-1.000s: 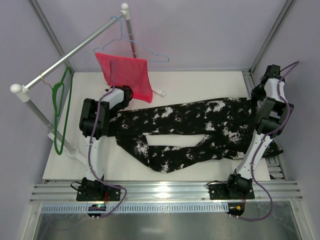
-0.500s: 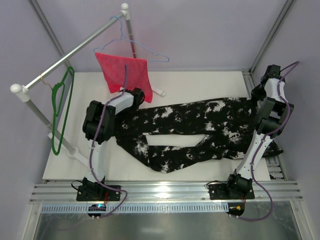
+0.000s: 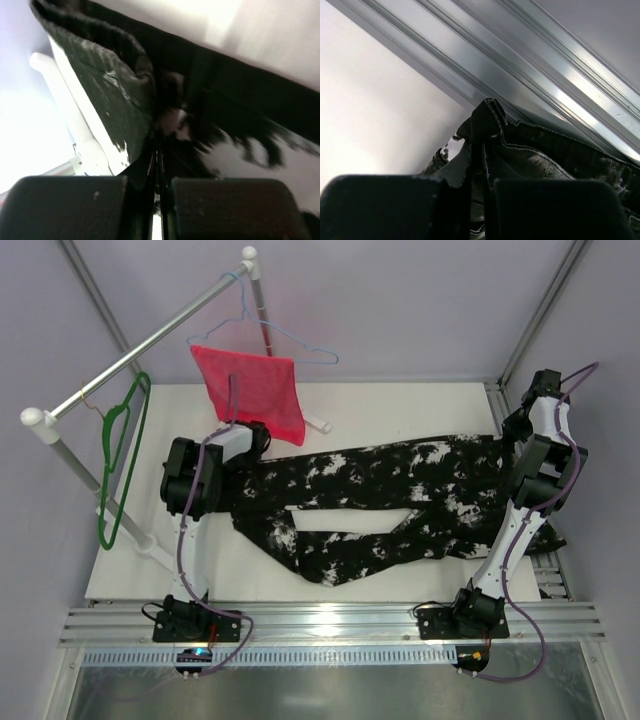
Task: Place the trousers on the hanger
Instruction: Fold the trousers
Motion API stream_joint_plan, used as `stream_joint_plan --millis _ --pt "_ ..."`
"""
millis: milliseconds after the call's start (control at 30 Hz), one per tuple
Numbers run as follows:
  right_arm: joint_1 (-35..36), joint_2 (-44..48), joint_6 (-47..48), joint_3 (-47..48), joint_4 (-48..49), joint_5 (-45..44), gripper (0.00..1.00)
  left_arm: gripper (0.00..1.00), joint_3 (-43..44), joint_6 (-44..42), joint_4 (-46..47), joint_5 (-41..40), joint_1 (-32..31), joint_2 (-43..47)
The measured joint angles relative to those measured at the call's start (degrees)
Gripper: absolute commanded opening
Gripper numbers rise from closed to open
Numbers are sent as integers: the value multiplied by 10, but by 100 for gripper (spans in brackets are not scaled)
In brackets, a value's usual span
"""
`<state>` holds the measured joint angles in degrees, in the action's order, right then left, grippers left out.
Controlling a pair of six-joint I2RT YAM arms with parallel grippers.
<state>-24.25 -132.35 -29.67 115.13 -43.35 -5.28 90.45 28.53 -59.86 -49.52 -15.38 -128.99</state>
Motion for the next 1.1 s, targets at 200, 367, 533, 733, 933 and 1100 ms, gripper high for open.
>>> stream_joint_plan --millis 200,367,533,733,933,1100 --pt "-2 0 2 0 0 1 4 1 19 31 -27 -27 24 -2" --pt "-2 0 2 0 0 1 4 0 21 55 -51 -44 34 -2" --pt "-2 0 2 0 0 2 4 0 21 71 -71 -55 37 -2" --pt "-3 0 2 0 0 5 4 0 21 69 -72 -40 41 0" --pt "-3 0 2 1 0 6 4 0 37 43 -47 27 42 -7" --pt "-3 0 2 7 -7 8 4 1 134 25 -49 39 42 -62"
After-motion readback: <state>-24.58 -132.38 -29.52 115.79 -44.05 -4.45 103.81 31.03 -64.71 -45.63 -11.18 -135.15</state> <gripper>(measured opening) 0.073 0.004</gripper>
